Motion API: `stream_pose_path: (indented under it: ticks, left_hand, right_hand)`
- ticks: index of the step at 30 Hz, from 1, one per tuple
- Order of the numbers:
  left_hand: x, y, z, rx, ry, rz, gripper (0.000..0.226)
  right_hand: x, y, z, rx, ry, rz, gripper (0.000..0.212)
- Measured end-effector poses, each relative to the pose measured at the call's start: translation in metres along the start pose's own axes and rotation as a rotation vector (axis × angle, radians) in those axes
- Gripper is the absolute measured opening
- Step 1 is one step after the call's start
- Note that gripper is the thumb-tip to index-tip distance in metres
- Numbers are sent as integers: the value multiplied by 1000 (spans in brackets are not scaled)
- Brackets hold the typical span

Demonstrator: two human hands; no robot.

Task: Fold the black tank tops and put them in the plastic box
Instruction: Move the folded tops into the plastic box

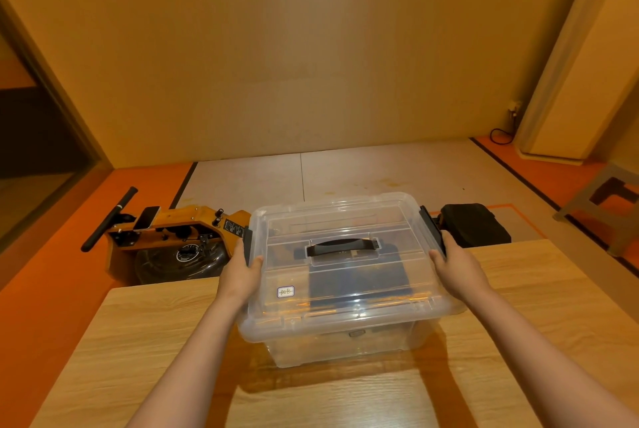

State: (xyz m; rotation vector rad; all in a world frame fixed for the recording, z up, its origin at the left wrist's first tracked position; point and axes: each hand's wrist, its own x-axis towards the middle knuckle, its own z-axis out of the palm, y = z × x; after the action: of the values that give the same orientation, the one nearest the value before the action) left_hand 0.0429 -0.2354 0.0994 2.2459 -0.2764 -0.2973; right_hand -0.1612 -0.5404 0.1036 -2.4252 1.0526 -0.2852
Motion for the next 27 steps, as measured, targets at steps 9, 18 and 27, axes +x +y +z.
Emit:
stream_pose_path:
  ticks: [9,18,27]
  left_hand:
    - [-6,6,7,301,132,74,62]
    - [-25,14,9,338,43,197,57]
    - [-63,34,40,401,69,219,55]
  right_hand:
    - [1,-4,1,-276,29,-89,55]
    - [-4,0,-14,-316,-64,-225,62]
    - [-24,42,-40,-260,-58,-217,66]
